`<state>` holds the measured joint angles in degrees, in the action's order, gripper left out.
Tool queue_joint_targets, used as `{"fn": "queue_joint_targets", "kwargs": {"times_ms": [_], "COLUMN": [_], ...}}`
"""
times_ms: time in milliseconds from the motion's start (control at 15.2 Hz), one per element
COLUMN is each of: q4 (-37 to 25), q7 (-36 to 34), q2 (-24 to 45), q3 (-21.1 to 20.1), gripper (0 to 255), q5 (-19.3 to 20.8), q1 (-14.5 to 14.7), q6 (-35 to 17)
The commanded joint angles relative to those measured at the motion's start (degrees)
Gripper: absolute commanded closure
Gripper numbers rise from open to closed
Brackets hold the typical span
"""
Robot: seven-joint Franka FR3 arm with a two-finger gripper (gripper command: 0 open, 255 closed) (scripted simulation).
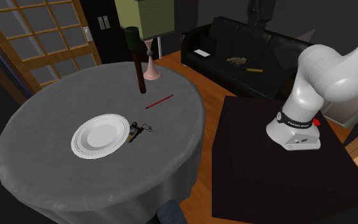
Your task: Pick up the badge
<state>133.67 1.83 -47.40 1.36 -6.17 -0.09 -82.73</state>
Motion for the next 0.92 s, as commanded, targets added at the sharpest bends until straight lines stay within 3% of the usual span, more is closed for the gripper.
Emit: {"fn": "queue_joint_targets", "kwargs": {"times_ms": [0,858], "q4": [0.0,-1.2], "q7": [0.0,5.5], "q2": [0.0,24.4], "q3": [0.0,-0.8], "gripper": [0,0], "q5": [0.0,0.4], "q1": [0.0,2.1], "q6": [0.0,-20.7]}}
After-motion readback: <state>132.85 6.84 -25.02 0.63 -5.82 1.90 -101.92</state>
